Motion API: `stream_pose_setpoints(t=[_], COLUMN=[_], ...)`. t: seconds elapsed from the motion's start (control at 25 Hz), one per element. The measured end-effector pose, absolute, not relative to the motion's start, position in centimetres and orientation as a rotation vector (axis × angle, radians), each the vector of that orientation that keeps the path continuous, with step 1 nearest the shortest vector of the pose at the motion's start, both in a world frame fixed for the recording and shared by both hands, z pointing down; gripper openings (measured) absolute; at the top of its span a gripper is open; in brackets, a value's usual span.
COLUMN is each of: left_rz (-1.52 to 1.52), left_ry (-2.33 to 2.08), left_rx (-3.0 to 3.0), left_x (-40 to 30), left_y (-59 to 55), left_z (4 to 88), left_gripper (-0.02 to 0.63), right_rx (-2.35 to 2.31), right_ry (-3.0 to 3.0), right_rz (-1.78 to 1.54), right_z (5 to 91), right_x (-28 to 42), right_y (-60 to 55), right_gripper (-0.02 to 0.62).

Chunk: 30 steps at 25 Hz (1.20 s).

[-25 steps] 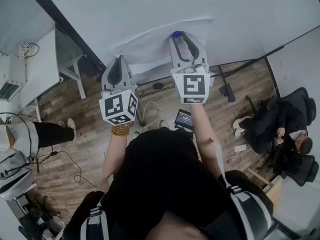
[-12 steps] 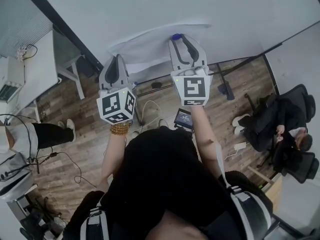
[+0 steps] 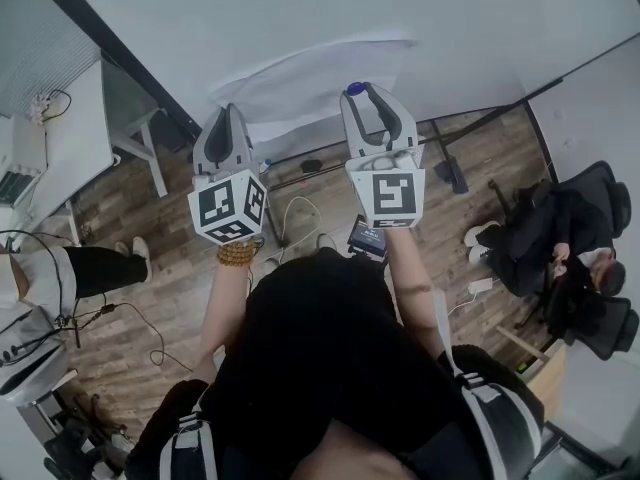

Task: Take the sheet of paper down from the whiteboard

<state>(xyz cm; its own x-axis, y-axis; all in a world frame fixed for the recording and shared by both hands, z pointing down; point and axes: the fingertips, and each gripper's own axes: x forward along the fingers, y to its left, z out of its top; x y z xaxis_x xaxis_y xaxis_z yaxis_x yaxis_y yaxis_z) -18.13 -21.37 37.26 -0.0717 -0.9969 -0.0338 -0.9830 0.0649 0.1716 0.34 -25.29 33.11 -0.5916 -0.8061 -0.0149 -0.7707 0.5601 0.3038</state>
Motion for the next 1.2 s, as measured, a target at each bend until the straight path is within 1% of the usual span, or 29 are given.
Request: stream_pose_setpoints(t=[0.48,0.92,1.2], left_rz=[-0.237,-0.267,-0.27], left_ry=[-2.214,-2.195,-2.198], left_rx=[2.086,2.105,2.109], left_x=[-18.3,-18.3,-16.6], left_y=[-21.4,-20.8,-20.4], left_z=[37.3,36.8,36.6], left_gripper=[0.017,0.017,0.017], right_rx=[1.378,1.409,1.395], right_ry=[-2.627,-2.609,-2.621], right_rz=[-0.362,-0.368,-0.39], right_z=[34.8,34.4,33.7], right_x=[2.8,4.2,5.2], right_y=[-22.5,-21.7,-21.6], right_gripper=[0.121,0.121,0.121])
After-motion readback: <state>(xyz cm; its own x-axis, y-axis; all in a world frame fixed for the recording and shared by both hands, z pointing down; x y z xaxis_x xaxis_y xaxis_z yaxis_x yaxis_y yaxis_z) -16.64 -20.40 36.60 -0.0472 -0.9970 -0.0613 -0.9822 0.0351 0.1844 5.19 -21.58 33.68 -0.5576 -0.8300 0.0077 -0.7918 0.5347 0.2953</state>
